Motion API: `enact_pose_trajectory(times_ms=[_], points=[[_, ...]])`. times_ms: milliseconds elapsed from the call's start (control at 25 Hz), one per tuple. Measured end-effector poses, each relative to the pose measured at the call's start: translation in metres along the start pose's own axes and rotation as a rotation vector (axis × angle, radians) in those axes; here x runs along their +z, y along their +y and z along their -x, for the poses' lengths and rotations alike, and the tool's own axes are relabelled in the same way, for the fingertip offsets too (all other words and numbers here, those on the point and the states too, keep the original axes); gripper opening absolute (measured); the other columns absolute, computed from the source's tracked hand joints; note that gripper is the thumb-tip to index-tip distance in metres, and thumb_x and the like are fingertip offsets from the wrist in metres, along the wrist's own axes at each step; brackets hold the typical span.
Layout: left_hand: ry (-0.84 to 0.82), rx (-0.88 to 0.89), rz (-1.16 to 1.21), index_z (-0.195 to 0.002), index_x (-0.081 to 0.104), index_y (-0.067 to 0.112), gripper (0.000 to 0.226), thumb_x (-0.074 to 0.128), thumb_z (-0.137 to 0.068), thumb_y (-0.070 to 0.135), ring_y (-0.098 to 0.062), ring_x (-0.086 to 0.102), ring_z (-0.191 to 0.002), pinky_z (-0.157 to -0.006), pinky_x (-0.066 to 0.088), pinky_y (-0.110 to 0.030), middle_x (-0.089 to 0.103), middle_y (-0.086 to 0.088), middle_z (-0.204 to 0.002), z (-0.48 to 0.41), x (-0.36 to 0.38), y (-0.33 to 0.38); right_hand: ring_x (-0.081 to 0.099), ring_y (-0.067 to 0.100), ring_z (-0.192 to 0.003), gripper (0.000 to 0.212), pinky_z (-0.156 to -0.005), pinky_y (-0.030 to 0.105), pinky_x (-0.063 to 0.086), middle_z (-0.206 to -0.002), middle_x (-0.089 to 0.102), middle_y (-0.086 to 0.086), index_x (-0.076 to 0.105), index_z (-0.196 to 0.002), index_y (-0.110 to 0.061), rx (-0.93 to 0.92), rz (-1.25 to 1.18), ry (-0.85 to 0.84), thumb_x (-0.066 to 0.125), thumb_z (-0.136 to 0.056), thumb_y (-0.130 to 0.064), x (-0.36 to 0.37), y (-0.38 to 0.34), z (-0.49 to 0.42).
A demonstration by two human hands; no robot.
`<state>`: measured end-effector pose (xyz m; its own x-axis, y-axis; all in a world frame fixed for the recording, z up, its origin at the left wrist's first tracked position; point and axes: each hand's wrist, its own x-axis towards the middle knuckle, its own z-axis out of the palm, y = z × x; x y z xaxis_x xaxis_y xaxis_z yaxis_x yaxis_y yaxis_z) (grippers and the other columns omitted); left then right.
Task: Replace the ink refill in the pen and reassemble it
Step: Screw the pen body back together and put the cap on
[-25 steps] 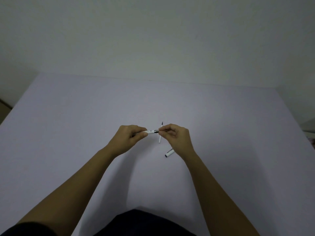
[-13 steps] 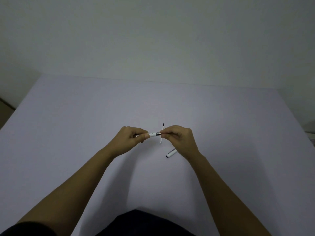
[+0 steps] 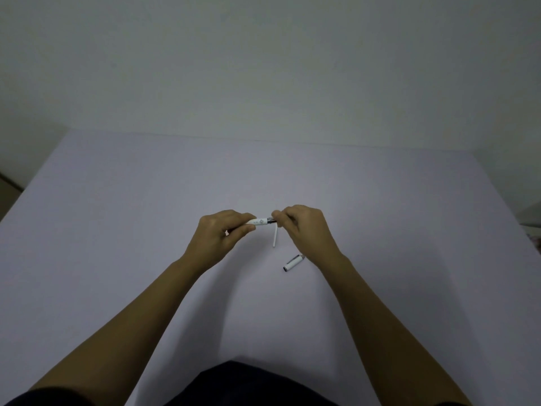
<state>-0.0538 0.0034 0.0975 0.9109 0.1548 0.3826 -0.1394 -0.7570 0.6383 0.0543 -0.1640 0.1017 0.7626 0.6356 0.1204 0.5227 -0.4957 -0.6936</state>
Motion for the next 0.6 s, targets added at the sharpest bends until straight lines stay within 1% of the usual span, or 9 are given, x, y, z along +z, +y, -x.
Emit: enact_pose_trajectory(times_ms=[80, 120, 200, 240, 280, 360, 400, 480, 600], points=[[-0.003, 0.013, -0.002, -0.099, 0.072, 0.013, 0.019, 0.064, -0.084, 0.019, -0.010, 0.053, -0.067, -0.062, 0.039, -0.010, 0.070, -0.002, -0.073, -0.001, -0.001, 0.000, 0.042, 0.006, -0.047, 0.045, -0.052, 0.016, 0.030, -0.049, 0.048, -0.010, 0.067, -0.067, -0.009, 0.057, -0.027, -0.041, 0.044, -0.096, -0.036, -0.002, -0.002, -0.001], [-0.003, 0.012, 0.001, -0.100, 0.072, 0.013, 0.019, 0.064, -0.084, 0.020, -0.011, 0.054, -0.066, -0.061, 0.039, -0.011, 0.070, -0.002, -0.073, -0.002, -0.001, 0.000, 0.045, 0.009, -0.048, 0.047, -0.053, 0.021, 0.035, -0.051, 0.053, -0.003, 0.067, -0.068, -0.008, 0.064, -0.059, -0.050, 0.042, -0.096, -0.036, -0.003, -0.002, -0.002], [0.001, 0.001, 0.011, -0.100, 0.072, 0.013, 0.018, 0.065, -0.084, 0.018, -0.012, 0.054, -0.066, -0.061, 0.040, -0.012, 0.071, -0.003, -0.074, -0.003, -0.001, 0.000, 0.058, 0.021, -0.062, 0.036, -0.062, 0.033, 0.048, -0.068, 0.065, 0.010, 0.067, -0.084, -0.008, 0.039, -0.123, -0.061, 0.044, -0.096, -0.034, -0.005, -0.002, -0.001], [0.005, -0.005, 0.017, -0.100, 0.072, 0.014, 0.017, 0.066, -0.084, 0.016, -0.012, 0.054, -0.066, -0.061, 0.039, -0.012, 0.071, -0.003, -0.073, -0.003, -0.001, 0.000, 0.062, 0.021, -0.072, 0.026, -0.070, 0.032, 0.051, -0.075, 0.067, 0.006, 0.065, -0.094, -0.013, 0.031, -0.183, -0.060, 0.048, -0.094, -0.032, -0.006, -0.003, 0.001], [0.010, -0.012, 0.024, -0.100, 0.072, 0.014, 0.017, 0.066, -0.084, 0.016, -0.012, 0.054, -0.066, -0.061, 0.039, -0.012, 0.071, -0.003, -0.073, -0.004, -0.001, 0.000, 0.065, 0.016, -0.079, 0.015, -0.076, 0.026, 0.052, -0.078, 0.067, -0.001, 0.061, -0.099, -0.020, 0.025, -0.253, -0.059, 0.053, -0.092, -0.030, -0.008, -0.003, 0.002], [0.016, -0.020, 0.032, -0.100, 0.072, 0.015, 0.017, 0.065, -0.085, 0.016, -0.013, 0.055, -0.067, -0.061, 0.040, -0.014, 0.071, -0.003, -0.074, -0.005, -0.002, 0.001, 0.066, 0.010, -0.085, 0.007, -0.083, 0.020, 0.053, -0.081, 0.066, -0.007, 0.059, -0.094, -0.026, 0.001, -0.340, -0.048, 0.061, -0.087, -0.023, -0.011, 0.000, 0.003], [0.015, -0.019, 0.035, -0.100, 0.072, 0.015, 0.016, 0.065, -0.085, 0.016, -0.013, 0.055, -0.067, -0.061, 0.040, -0.014, 0.071, -0.004, -0.074, -0.006, -0.002, 0.002, 0.067, 0.010, -0.082, 0.006, -0.081, 0.021, 0.054, -0.080, 0.067, -0.007, 0.061, -0.088, -0.027, 0.002, -0.348, -0.038, 0.062, -0.086, -0.022, -0.012, 0.000, 0.002], [0.015, -0.015, 0.041, -0.100, 0.072, 0.015, 0.016, 0.066, -0.085, 0.015, -0.014, 0.055, -0.066, -0.061, 0.040, -0.013, 0.071, -0.004, -0.074, -0.006, -0.002, 0.003, 0.066, 0.013, -0.071, 0.010, -0.071, 0.025, 0.054, -0.072, 0.068, -0.002, 0.065, -0.080, -0.026, 0.020, -0.294, -0.026, 0.060, -0.088, -0.025, -0.014, 0.001, 0.001], [-0.001, 0.000, 0.041, -0.100, 0.072, 0.015, 0.016, 0.065, -0.085, 0.017, -0.013, 0.055, -0.066, -0.061, 0.040, -0.013, 0.071, -0.002, -0.073, -0.005, -0.001, 0.004, 0.060, 0.013, -0.056, 0.036, -0.062, 0.027, 0.051, -0.059, 0.063, -0.001, 0.069, -0.072, -0.013, 0.033, -0.197, -0.045, 0.050, -0.093, -0.036, -0.012, -0.001, -0.001]])
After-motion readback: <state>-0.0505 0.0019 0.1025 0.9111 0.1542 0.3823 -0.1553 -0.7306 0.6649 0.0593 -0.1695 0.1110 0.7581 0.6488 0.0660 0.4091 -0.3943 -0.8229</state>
